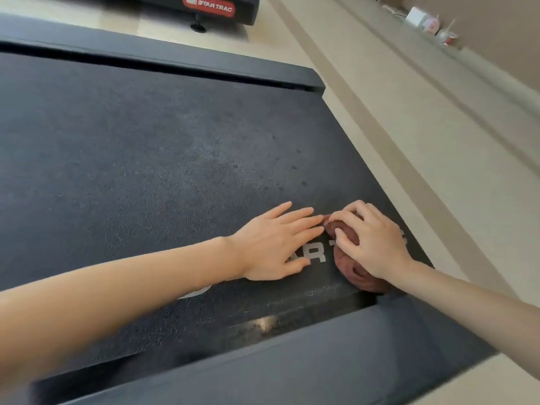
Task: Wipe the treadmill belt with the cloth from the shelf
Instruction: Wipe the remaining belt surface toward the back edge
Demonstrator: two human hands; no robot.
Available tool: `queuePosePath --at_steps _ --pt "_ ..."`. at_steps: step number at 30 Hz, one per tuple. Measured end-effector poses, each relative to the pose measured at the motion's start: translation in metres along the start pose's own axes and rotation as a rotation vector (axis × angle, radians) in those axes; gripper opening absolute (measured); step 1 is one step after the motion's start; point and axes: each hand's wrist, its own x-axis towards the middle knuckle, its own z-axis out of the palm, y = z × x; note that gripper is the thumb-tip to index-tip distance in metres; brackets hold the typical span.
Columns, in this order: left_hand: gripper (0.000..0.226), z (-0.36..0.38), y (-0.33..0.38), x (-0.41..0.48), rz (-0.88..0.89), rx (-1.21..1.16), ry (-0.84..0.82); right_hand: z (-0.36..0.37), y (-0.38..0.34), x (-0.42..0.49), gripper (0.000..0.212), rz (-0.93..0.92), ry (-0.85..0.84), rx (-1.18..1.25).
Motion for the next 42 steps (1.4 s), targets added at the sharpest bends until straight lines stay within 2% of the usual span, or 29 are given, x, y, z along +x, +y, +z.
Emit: queuePosePath --at_steps 3,6,9,11,16,18,23,27,32,35,38,40,42 --pt "0.070 0.009 0.005 0.028 0.023 -0.100 0.046 0.006 0.014 0.011 0.035 0.045 0.110 0.123" --pt "0.063 0.017 -0.002 0.037 -0.036 -0.144 0.106 0.014 0.027 0.025 0.032 0.049 0.167 0.093" --pt "0.064 0.020 -0.008 0.035 -0.115 -0.156 0.097 0.020 0.051 0.063 0.024 0.222 0.231 0.041" --pt "0.062 0.019 -0.006 0.034 -0.108 -0.120 0.084 0.022 0.063 0.089 0.022 0.317 0.185 0.022" --pt "0.061 0.018 -0.002 0.033 -0.140 -0.073 0.036 0.020 0.069 0.099 0.031 0.326 0.139 0.016" --pt "0.060 0.014 -0.001 0.034 -0.141 -0.068 0.014 0.017 0.062 0.085 0.035 0.283 0.095 0.040" --pt "0.061 0.006 0.006 0.034 -0.169 -0.068 -0.024 -0.007 0.033 0.026 0.065 0.180 -0.149 0.059" --pt "0.061 0.012 0.003 0.033 -0.164 -0.071 0.025 -0.013 0.018 -0.034 0.078 0.171 -0.141 0.055" --pt "0.063 0.018 -0.005 0.037 -0.091 -0.095 0.071 -0.013 0.008 -0.043 0.067 0.158 -0.083 -0.039" --pt "0.069 0.014 -0.023 0.040 -0.004 -0.091 0.077 -0.023 0.021 -0.017 0.053 0.032 -0.196 -0.080" --pt "0.069 0.011 -0.036 0.037 -0.006 -0.057 0.120 -0.036 0.033 0.016 0.044 -0.124 -0.278 -0.159" --pt "0.067 0.015 -0.036 0.031 -0.016 -0.073 0.119 -0.035 0.036 0.043 0.040 -0.042 -0.234 -0.155" --pt "0.067 0.020 -0.035 0.026 -0.028 -0.089 0.115 -0.020 0.031 0.059 0.039 0.167 -0.141 -0.043"
